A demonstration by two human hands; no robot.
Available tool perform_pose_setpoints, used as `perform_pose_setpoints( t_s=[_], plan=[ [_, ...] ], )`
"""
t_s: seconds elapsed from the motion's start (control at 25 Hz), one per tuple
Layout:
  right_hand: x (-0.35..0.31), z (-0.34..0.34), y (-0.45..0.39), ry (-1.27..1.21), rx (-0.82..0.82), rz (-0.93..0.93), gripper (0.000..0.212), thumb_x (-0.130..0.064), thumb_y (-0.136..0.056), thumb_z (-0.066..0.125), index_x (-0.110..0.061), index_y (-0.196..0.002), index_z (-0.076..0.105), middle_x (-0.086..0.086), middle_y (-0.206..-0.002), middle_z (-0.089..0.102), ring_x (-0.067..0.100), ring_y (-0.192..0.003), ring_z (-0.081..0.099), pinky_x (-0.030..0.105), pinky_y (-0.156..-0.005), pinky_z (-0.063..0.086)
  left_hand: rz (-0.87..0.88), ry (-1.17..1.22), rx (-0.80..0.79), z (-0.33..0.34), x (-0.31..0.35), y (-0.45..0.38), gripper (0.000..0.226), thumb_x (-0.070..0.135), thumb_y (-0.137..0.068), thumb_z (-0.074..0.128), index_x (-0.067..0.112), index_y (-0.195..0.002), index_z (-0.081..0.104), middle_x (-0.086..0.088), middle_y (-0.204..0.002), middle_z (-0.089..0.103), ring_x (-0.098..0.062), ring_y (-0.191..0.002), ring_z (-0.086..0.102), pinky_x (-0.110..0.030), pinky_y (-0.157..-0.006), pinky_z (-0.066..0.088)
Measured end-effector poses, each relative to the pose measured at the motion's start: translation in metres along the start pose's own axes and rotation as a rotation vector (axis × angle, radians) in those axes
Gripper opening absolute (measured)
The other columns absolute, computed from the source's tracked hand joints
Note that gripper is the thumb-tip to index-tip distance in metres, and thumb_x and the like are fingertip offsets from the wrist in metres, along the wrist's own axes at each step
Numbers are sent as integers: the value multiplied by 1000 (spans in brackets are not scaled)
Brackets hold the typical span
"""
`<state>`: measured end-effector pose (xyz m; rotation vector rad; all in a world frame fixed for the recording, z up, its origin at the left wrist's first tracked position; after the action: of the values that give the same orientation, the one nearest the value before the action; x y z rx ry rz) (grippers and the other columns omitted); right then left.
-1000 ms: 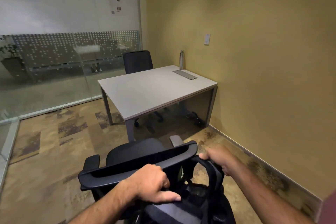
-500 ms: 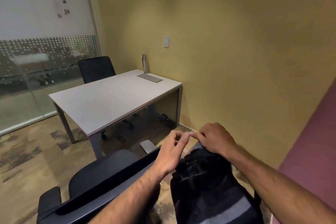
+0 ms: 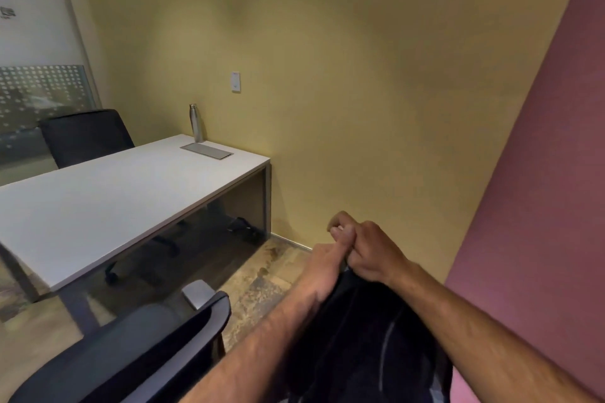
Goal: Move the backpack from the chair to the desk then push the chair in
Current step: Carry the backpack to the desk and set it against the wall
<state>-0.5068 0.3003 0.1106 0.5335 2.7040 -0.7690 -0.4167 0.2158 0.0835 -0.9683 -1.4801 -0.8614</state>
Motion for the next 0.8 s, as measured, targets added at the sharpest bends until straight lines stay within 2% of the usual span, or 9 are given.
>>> perform_pose_setpoints(
  t_s=[0.12, 0.2, 0.28, 0.32, 0.44, 0.52, 0.56, 0.64, 0.8],
  plan=[
    [18, -5, -5, -298, 69, 63, 29, -43, -100, 49, -18, -113, 57, -5, -75, 61, 7, -67, 60, 29, -67, 51, 46, 114, 36, 16, 4, -7, 59, 70, -82, 61, 22, -49, 59, 7, -48, 54, -5, -45, 46, -17, -49, 39],
    [44, -12, 0, -409, 165, 165, 35, -52, -95, 56, -24, -117, 56, -7, -95, 66, -2, -87, 64, 18, -82, 50, 31, 212, 93, 17, 1, -14, 49, 51, -83, 72, 13, -55, 59, 0, -50, 57, -10, -44, 50, -17, -46, 42],
    [89, -18, 23, -443, 232, 366, 53, -57, -88, 69, -26, -128, 53, -4, -128, 63, 8, -123, 57, 28, -108, 42, -3, 261, 136, 17, -5, -20, 42, 38, -86, 76, 2, -70, 63, -17, -64, 59, -23, -56, 53, -27, -54, 47],
    [112, -20, 42, -461, 216, 496, 69, -57, -80, 76, -26, -135, 49, -1, -143, 55, 16, -136, 48, 35, -115, 35, -13, 273, 146, 16, -7, -23, 37, 33, -88, 76, 2, -74, 63, -18, -69, 56, -26, -60, 49, -30, -56, 45],
    [162, -8, 112, -591, 17, 803, 125, -61, -54, 89, -25, -156, 25, 9, -165, 25, 28, -152, 23, 47, -120, 25, 0, 335, 137, 22, 4, -30, 33, 25, -90, 75, 1, -73, 59, -18, -72, 46, -25, -58, 38, -25, -51, 44],
    [168, 13, 148, -803, -58, 863, 144, -59, -43, 91, -25, -160, 14, 11, -168, 18, 32, -152, 21, 52, -119, 27, 34, 394, 121, 25, 19, -37, 43, 25, -91, 74, -9, -71, 57, -21, -73, 48, -29, -61, 40, -31, -58, 47],
    [166, 25, 159, -930, -55, 836, 143, -55, -42, 95, -28, -159, 17, 11, -166, 25, 32, -150, 29, 53, -118, 32, 53, 426, 110, 24, 26, -40, 50, 26, -91, 73, -17, -72, 53, -23, -74, 50, -32, -63, 41, -32, -58, 48],
    [159, 42, 166, -1048, 4, 732, 120, -42, -49, 99, -33, -151, 36, 7, -152, 51, 28, -138, 50, 49, -108, 47, 93, 500, 83, 20, 41, -46, 57, 24, -93, 70, -25, -76, 48, -26, -76, 51, -32, -62, 40, -27, -49, 52],
    [148, 45, 139, -970, 280, 712, 87, -13, -45, 101, -14, -123, 64, 8, -118, 75, 33, -115, 67, 40, -91, 59, 160, 576, 44, 8, 63, -52, 61, 28, -86, 72, -27, -79, 47, -31, -82, 51, -34, -65, 40, -28, -45, 52]
  ],
)
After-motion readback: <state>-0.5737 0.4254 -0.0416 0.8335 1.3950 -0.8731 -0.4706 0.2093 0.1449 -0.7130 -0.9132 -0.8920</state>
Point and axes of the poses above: each hand's wrist, its own y-axis away from the middle knuckle, its own z-axis out of the palm, x = y × z, the point moved 2 cm from there along -y, towards the middle knuckle
